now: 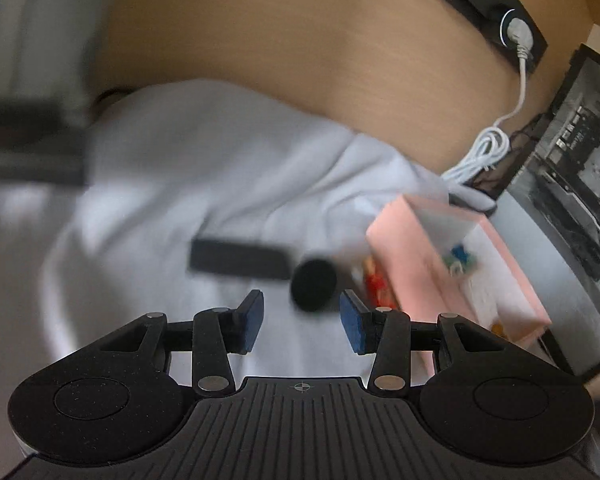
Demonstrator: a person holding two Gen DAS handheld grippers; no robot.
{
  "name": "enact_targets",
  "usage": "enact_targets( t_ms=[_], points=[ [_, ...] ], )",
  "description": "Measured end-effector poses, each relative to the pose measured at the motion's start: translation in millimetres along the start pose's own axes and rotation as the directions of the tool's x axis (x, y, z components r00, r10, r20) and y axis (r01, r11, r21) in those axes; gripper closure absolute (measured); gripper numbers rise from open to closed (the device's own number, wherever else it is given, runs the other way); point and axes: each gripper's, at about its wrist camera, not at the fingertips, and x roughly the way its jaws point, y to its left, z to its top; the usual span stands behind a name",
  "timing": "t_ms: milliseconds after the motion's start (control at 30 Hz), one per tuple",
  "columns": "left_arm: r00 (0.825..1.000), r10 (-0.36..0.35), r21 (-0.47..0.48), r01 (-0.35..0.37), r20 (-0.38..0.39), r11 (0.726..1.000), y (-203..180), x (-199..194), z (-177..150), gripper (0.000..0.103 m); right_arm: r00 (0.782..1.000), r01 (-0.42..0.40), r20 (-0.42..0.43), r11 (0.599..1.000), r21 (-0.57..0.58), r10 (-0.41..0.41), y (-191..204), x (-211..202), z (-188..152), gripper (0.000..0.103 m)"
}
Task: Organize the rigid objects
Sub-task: 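Grasp the black flat case with the right tool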
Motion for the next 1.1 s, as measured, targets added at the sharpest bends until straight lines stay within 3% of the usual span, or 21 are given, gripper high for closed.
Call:
enact_targets(
  t_ms=[100, 133, 233, 300, 367, 433, 533, 633, 800, 900, 1000, 1100],
  points=[
    [1.0, -0.024, 0.095, 0.023, 0.002, 0.995, -13.9, 29.9, 19.9, 0.057, 0.999, 0.042, 0.032, 0.999, 0.018, -0.043, 0.7, -27.0, -30.4, 0.045],
    [0.999, -0.032, 0.121, 0.033, -0.008, 0.992, -16.9, 39.2, 25.3, 0.057, 0.998, 0.057, 0.034, 0.998, 0.037, -0.058, -1.7, -32.4, -38.6, 0.043],
    [0.998, -0.028, 0.151, 0.038, -0.064, 0.988, -23.5, 73.9, 40.8, 0.057, 0.995, 0.098, 0.004, 0.987, 0.124, -0.099, -22.1, -38.1, -60.0, 0.042],
    [0.995, -0.031, 0.122, 0.043, -0.098, 0.992, -21.6, 92.3, 43.7, 0.058, 0.993, 0.117, -0.018, 0.977, 0.178, -0.116, -33.1, -46.0, -72.8, 0.042],
    [0.984, -0.082, 0.07, 0.094, -0.16, 0.993, -19.8, 104.2, 41.6, 0.068, 0.991, 0.134, -0.028, 0.967, 0.216, -0.131, -40.9, -48.7, -82.9, 0.042],
    [0.978, -0.101, 0.084, 0.119, -0.185, 0.989, -24.4, 103.0, 31.7, 0.073, 0.991, 0.135, -0.017, 0.963, 0.234, -0.135, -47.4, -50.0, -88.0, 0.042],
    [0.975, -0.069, 0.141, 0.1, -0.212, 0.985, -30.8, 89.6, 10.5, 0.076, 0.994, 0.103, 0.014, 0.97, 0.219, -0.109, -50.5, -50.8, -90.4, 0.042],
    [0.976, -0.05, 0.138, 0.08, -0.213, 0.987, -29.8, 65.5, -14.5, 0.077, 0.997, 0.058, 0.042, 0.984, 0.167, -0.066, -43.7, -43.9, -86.5, 0.042],
    [0.98, 0.054, 0.119, -0.031, -0.191, 0.992, -19.5, 2.9, -57.9, 0.077, 0.991, 0.006, 0.133, 0.998, 0.064, -0.014, -28.4, -29.2, -62.1, 0.042],
    [0.976, 0.134, 0.032, -0.131, -0.174, 0.991, -5.4, -36.8, -82.5, 0.078, 0.975, -0.002, 0.22, 1.0, -0.016, 0.005, -21.9, -27.3, -32.2, 0.042],
    [0.96, 0.242, -0.075, -0.254, -0.137, 0.964, 7.7, -72.5, -101.7, 0.077, 0.965, 0.006, 0.263, 0.995, -0.104, 0.021, -19.8, -12.4, 16.7, 0.041],
    [0.935, 0.332, -0.167, -0.35, -0.124, 0.922, 18.2, -98.9, -118.0, 0.077, 0.974, 0.022, 0.225, 0.992, -0.125, 0.007, -23.8, 29.2, 73.1, 0.038]
  ],
)
